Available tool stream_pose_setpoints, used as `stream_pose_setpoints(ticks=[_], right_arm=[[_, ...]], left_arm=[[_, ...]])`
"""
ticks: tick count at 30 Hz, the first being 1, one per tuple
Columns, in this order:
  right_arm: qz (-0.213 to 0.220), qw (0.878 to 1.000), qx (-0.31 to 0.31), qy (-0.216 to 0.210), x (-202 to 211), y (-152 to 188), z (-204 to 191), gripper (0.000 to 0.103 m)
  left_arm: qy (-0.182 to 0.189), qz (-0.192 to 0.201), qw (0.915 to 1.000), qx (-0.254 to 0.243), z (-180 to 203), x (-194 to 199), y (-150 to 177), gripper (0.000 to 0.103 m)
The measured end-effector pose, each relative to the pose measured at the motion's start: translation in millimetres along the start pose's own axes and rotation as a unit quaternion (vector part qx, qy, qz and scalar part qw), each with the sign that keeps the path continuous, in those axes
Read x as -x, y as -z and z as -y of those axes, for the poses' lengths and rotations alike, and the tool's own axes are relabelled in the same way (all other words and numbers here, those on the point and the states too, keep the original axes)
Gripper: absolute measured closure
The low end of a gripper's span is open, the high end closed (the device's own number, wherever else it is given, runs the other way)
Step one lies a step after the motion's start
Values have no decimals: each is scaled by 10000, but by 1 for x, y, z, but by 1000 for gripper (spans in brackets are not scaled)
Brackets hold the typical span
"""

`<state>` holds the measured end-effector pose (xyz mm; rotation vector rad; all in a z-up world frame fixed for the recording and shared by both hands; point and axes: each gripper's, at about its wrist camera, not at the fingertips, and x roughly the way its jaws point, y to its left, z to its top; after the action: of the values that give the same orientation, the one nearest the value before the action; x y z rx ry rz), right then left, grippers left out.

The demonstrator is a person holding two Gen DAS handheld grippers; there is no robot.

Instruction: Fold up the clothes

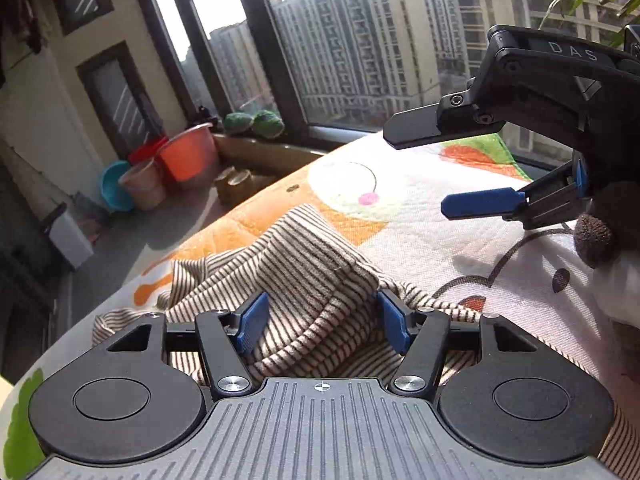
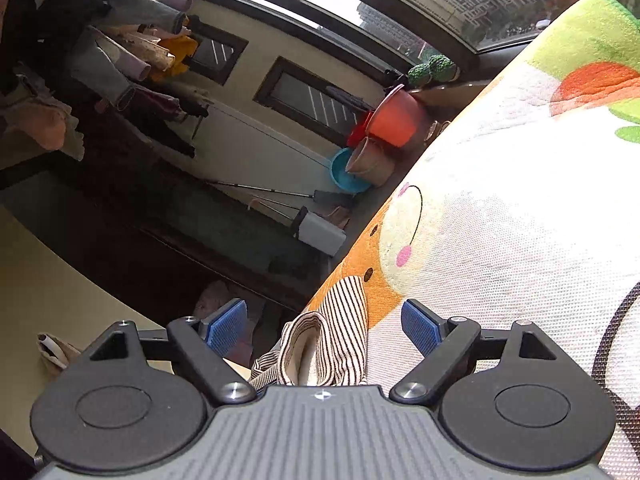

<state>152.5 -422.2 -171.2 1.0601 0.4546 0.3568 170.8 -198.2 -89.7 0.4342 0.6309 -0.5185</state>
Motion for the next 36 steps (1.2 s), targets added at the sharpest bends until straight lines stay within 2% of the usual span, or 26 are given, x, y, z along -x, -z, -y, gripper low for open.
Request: stream_pose_setpoints(ticks=[1, 3, 7, 13, 17, 19, 21, 23, 24, 25, 26, 27, 28, 30, 32, 33, 35, 36], right_arm=[[-11, 10000, -43, -66, -1, -1, 2, 14], [-27, 9998, -80, -170, -3, -1, 4, 9], [-56, 9998, -9, -175, -4, -1, 3, 8], [-61, 9999, 115, -111, 2, 0, 2, 7], [-70, 9996, 282, -19, 1, 2, -2, 7], [-79, 9994, 331, -12, 1, 3, -3, 6], [-89, 9993, 363, -17, 1, 3, -4, 5], [-97, 9993, 374, -23, 1, 2, -6, 5], [-101, 9992, 385, -21, 1, 2, -6, 5], [-106, 9991, 399, -17, 1, 2, -6, 4], [-111, 9991, 414, -13, 1, 2, -6, 4], [-113, 9990, 426, -9, 1, 2, -6, 4], [-114, 9990, 437, -4, 1, 2, -7, 4], [-116, 9989, 447, -2, 2, 2, -6, 4], [-114, 9990, 442, -7, 2, 1, -6, 4], [-113, 9990, 438, -8, 3, 1, -6, 4], [-112, 9990, 435, -11, 3, 3, -7, 4], [-113, 9990, 438, -12, 4, 4, -6, 4]], left_arm=[[24, -31, 10000, 29, -1, 1, -2, 68], [5, -61, 10000, -47, -2, 5, -3, 73], [5, -85, 10000, -11, -7, 8, -4, 78], [1, -39, 9998, 193, -17, 14, -6, 81], [160, 35, 9976, 678, -37, 18, -5, 81], [59, -28, 9962, 871, -47, 17, -2, 81], [-76, -65, 9962, 860, -50, 14, 2, 81], [-115, -60, 9967, 797, -49, 13, 4, 69], [-64, -61, 9974, 719, -46, 11, 4, 38], [-71, -17, 9980, 621, -42, 11, 6, 18], [-90, 36, 9986, 522, -36, 11, 8, 18], [-127, 54, 9988, 463, -34, 7, 8, 24], [-168, 65, 9990, 411, -32, 3, 8, 52], [-234, -7, 9980, 594, -37, -3, 8, 89], [-194, 58, 9952, 962, -53, 0, 9, 93], [-288, 107, 9937, 1079, -63, 8, 11, 93], [-552, 224, 9905, 1242, -84, 24, 14, 93], [-839, 280, 9872, 1331, -101, 36, 18, 93]])
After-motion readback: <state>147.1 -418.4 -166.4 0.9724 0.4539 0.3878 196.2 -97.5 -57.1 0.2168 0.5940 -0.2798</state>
